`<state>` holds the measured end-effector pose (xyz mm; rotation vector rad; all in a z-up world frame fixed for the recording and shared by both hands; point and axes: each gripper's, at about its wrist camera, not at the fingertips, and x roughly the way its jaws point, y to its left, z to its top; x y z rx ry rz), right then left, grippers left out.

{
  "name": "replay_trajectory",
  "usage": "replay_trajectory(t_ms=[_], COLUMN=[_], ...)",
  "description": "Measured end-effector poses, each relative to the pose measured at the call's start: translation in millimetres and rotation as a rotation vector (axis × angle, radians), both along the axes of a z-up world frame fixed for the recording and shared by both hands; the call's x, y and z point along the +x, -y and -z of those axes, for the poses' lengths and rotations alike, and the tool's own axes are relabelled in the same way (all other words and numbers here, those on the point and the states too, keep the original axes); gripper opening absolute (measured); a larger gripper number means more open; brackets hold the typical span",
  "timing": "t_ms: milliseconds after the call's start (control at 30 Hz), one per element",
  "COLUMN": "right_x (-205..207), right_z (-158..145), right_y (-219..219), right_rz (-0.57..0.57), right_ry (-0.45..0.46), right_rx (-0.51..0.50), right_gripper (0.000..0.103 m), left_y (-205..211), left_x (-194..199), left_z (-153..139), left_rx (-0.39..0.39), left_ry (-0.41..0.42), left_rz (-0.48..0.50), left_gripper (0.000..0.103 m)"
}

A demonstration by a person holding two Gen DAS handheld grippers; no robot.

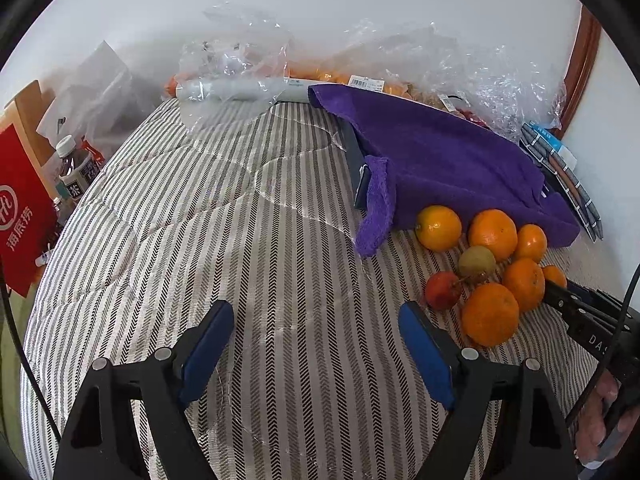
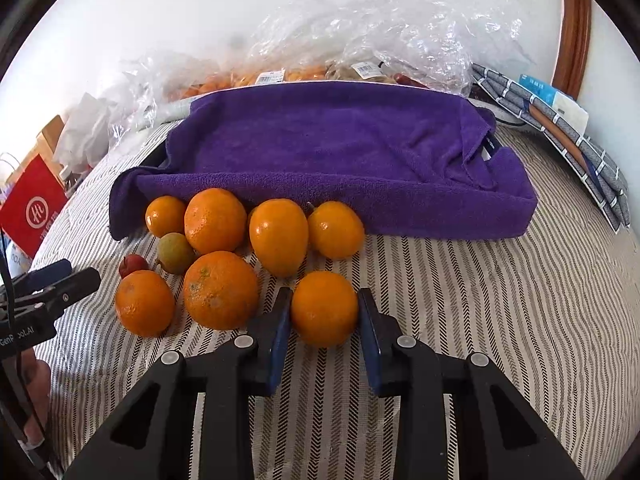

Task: Organize fruits
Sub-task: 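Move the right gripper to a large orange and close on it, then grasp the small red fruit with the left gripper while the right gripper holds the orange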

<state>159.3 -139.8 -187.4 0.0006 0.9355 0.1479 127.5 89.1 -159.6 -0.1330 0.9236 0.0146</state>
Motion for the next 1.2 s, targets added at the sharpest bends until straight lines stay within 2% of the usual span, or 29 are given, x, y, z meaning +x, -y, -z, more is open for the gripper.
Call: replay_trajectory(t_ms=[100,500,900,1200], right_x=[1,-14,-31,-32], right_z=[0,-9,-13,-13], right_y=[2,8,21,34], right_rz=[0.001,-0.004,-0.019,-0.010], right_ry=[0.001,0.060,0.089,0.090], right_rx=[0.013,0.037,0.024,0.091], right_gripper=[0.032,0.032,0.032,0.032], left_y=[-2,4,10,4], left_x=[-1,2,-1,0], left_z=[0,0,0,0], left_rx=[-0.014,0.019,-0.022,-0.064], left_ry=[-0.003,-0.019,-0.008,-0.001], left_rz=[0.002,0.028,0.084,0.081], left_gripper=[0.079,0.079,0.079,0.080])
